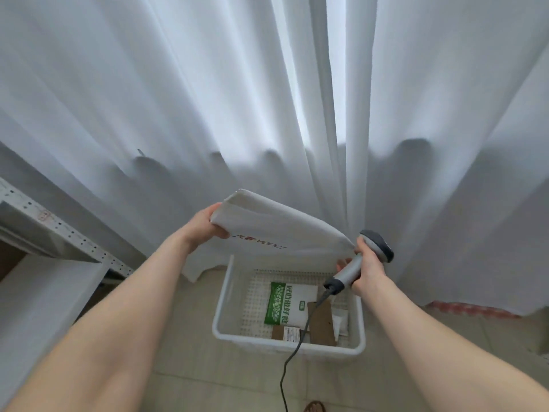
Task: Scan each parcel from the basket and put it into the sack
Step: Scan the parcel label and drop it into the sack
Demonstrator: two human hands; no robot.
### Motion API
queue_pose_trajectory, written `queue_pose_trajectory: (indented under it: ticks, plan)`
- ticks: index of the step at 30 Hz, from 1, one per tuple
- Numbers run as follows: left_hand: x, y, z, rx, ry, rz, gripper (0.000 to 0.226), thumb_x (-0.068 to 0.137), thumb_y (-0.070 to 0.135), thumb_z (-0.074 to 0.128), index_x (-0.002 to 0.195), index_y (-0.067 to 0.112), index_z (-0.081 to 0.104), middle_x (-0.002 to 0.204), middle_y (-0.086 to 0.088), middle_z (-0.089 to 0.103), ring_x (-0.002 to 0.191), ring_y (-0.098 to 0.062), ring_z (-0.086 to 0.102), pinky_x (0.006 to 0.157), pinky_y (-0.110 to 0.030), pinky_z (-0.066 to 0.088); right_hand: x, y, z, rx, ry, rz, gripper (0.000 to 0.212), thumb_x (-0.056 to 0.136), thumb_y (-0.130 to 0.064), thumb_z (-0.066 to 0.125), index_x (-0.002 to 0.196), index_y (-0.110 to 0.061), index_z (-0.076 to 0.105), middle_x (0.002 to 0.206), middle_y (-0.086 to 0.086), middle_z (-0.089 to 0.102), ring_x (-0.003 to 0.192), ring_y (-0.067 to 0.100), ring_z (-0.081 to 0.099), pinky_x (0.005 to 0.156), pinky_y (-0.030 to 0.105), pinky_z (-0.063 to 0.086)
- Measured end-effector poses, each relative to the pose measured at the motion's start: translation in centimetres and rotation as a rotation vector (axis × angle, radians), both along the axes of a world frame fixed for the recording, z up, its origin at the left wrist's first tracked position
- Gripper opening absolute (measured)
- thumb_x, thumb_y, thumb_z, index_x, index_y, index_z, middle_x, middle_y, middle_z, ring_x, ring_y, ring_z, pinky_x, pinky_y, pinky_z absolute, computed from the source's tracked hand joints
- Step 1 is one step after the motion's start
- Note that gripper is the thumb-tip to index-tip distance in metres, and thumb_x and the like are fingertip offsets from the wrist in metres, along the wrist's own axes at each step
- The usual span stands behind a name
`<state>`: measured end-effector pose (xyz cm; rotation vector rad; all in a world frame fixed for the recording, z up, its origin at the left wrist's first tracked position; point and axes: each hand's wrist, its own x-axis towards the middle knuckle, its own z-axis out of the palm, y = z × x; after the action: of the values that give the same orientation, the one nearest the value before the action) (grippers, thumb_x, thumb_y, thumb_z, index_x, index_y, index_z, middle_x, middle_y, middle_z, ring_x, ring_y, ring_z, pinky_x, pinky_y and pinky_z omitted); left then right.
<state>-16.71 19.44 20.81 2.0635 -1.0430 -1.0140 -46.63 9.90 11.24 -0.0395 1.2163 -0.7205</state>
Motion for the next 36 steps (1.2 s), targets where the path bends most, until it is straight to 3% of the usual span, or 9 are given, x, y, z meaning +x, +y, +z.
queue_pose_trajectory:
  ticks: [6,11,14,18,20,23,30,33,36]
  plan:
    - [-1.3,5.4,7.1,0.002,0.021,-0.074,0.056,0.052,0.003,0.065,0.107,0.012,0.066,0.094,0.007,0.071,0.093,-0.012,0.061,0.081,-0.024,0.046,-2.1,4.4,3.7,-0.03,-0.13,0.421,0.043,0.086,-0.049,0.068,0.101,-0.009,0.064,0.103,0.021,0.069,0.088,0.036,0.066,0.074,0.051,0.058]
    - [-2.0,8.2,10.2,0.049,-0.024,-0.051,0.06,0.054,-0.002,0.064,0.114,0.001,0.062,0.105,-0.006,0.066,0.101,-0.022,0.057,0.087,-0.028,0.043,-0.5,8.0,5.6,-0.018,-0.211,0.6,0.075,0.078,-0.067,0.062,0.108,0.002,0.061,0.091,0.022,0.069,0.082,0.034,0.068,0.087,0.042,0.056]
    - [-1.9,9.4,11.1,0.051,-0.089,0.004,0.047,0.073,-0.013,0.058,0.116,0.006,0.061,0.112,-0.004,0.064,0.11,-0.024,0.053,0.087,-0.028,0.041,0.9,9.0,6.4,-0.086,-0.149,0.617,0.05,0.079,-0.049,0.072,0.102,-0.004,0.064,0.087,0.016,0.069,0.072,0.029,0.07,0.069,0.037,0.058]
    - [-1.3,11.2,12.0,0.07,-0.176,-0.05,0.057,0.093,-0.001,0.05,0.143,0.024,0.04,0.143,0.01,0.038,0.137,-0.019,0.034,0.108,-0.035,0.033,1.7,9.9,7.5,-0.155,-0.151,0.649,0.042,0.068,-0.032,0.08,0.099,-0.007,0.068,0.08,0.01,0.071,0.069,0.025,0.066,0.072,0.033,0.052]
    - [-0.8,12.1,12.6,0.046,-0.155,-0.014,0.051,0.1,0.007,0.046,0.146,0.023,0.031,0.14,0.014,0.035,0.129,-0.013,0.041,0.101,-0.026,0.038,2.5,10.6,8.4,-0.224,-0.129,0.628,0.023,0.079,-0.023,0.074,0.094,-0.008,0.066,0.069,0.009,0.072,0.068,0.024,0.065,0.062,0.031,0.051]
    - [0.8,13.4,13.9,-0.011,0.145,0.112,0.031,0.099,0.017,0.05,0.129,0.027,0.052,0.101,0.01,0.071,0.084,-0.008,0.067,0.071,-0.017,0.054,3.6,11.5,9.4,-0.275,-0.075,0.62,0.014,0.081,-0.012,0.072,0.094,-0.009,0.066,0.071,0.01,0.073,0.071,0.026,0.066,0.057,0.031,0.051]
    - [3.8,13.7,15.7,-0.11,0.414,0.321,0.035,0.099,0.03,0.04,0.115,0.01,0.064,0.098,-0.013,0.066,0.079,-0.027,0.064,0.071,-0.036,0.053,5.0,12.7,10.5,-0.399,0.05,0.599,0.01,0.079,0.0,0.069,0.086,-0.008,0.068,0.087,0.013,0.072,0.075,0.029,0.066,0.077,0.045,0.056]
    - [3.6,13.6,16.1,0.023,0.232,0.191,0.036,0.091,0.041,0.058,0.112,0.012,0.06,0.102,-0.008,0.066,0.083,-0.021,0.067,0.072,-0.034,0.056,5.5,13.2,11.2,-0.455,0.091,0.591,0.01,0.08,0.002,0.067,0.083,-0.007,0.068,0.078,0.012,0.072,0.075,0.029,0.065,0.083,0.049,0.054]
    - [3.7,13.8,15.3,0.162,-0.038,0.121,0.071,0.072,0.05,0.078,0.125,0.012,0.05,0.115,-0.005,0.063,0.097,-0.022,0.065,0.087,-0.038,0.054,5.9,13.7,11.6,-0.486,0.153,0.594,0.01,0.081,0.003,0.065,0.079,-0.006,0.064,0.062,0.01,0.068,0.067,0.027,0.061,0.076,0.044,0.053]
